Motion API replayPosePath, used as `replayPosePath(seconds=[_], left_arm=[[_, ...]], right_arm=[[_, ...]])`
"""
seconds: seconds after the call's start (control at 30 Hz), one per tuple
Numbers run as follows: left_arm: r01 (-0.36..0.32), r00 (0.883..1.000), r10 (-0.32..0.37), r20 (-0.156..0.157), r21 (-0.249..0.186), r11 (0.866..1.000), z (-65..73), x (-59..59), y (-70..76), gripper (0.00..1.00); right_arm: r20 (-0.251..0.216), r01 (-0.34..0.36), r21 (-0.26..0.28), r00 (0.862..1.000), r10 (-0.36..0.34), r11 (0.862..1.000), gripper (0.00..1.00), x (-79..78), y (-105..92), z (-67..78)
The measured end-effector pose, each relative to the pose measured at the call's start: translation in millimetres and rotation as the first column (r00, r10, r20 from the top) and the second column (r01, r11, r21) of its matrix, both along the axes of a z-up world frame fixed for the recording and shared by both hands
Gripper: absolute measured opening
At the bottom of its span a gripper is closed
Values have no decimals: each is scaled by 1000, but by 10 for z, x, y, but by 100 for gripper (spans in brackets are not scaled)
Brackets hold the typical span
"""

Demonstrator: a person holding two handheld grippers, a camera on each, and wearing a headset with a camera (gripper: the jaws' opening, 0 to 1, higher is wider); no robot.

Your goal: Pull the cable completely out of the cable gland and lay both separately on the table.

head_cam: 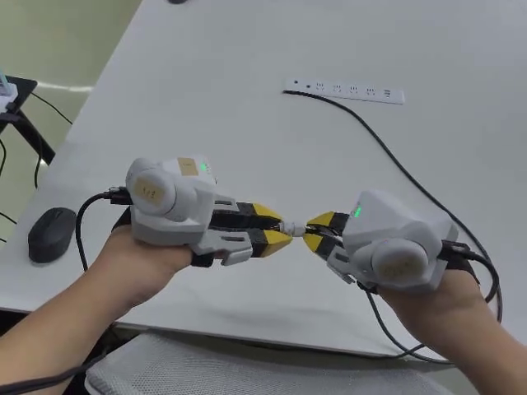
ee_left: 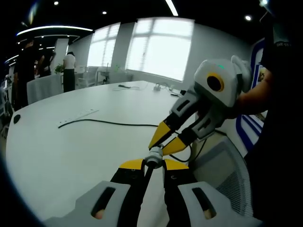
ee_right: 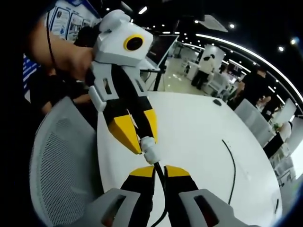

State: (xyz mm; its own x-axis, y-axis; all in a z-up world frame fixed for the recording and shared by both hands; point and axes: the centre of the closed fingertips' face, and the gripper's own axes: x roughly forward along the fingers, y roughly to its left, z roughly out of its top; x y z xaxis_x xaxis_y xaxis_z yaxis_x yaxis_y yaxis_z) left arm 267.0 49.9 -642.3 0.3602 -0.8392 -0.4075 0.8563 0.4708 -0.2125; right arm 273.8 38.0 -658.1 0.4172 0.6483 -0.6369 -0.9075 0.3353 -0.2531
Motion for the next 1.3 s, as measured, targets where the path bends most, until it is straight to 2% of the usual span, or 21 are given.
replayPosePath(seconds=[0.13, 0.3, 0.5, 0.53, 0.57, 0.63, 0.8, 0.9, 1.0, 1.07, 1.3], left_arm=[[-2, 1000, 2, 4, 0, 1000, 5, 6, -2, 15], [-2, 1000, 2, 15, 0, 1000, 19, 13, -2, 15], [-9, 1000, 9, 23, -5, 1000, 30, 25, -1, 15], [-10, 1000, 10, 23, -8, 1000, 30, 25, -2, 15], [-11, 1000, 12, 25, -10, 1000, 33, 28, -1, 15], [-19, 1000, 19, 21, -18, 1000, 37, 39, 12, 15], [-24, 999, 24, 24, -25, 999, 55, 47, 37, 15], [-27, 999, 27, 25, -26, 999, 63, 51, 50, 15], [-28, 999, 29, 26, -27, 999, 68, 45, 57, 15], [-28, 999, 28, 26, -26, 999, 67, 37, 57, 15], [-31, 999, 32, 23, -24, 999, 58, 24, 70, 15]], right_arm=[[-7, 13, 10, 1000, -13, 1000, 1, 4, -2, -1], [-61, 70, 54, 996, -67, 996, 1, 27, -11, 8], [-84, 99, 69, 992, -93, 993, 1, 37, -24, 9], [-125, 131, 93, 985, -119, 987, 1, 36, -28, 11], [-134, 144, 100, 982, -130, 985, 1, 48, -36, 16], [-132, 152, 87, 981, -140, 985, 1, 67, -71, -4], [-162, 198, 94, 970, -181, 976, 0, 95, -153, -42], [-191, 239, 93, 957, -218, 967, 0, 107, -225, -100], [-233, 283, 113, 939, -252, 952, 0, 114, -279, -145], [-241, 296, 111, 934, -263, 949, 0, 113, -314, -181], [-334, 399, 140, 880, -337, 906, 0, 147, -462, -314]])
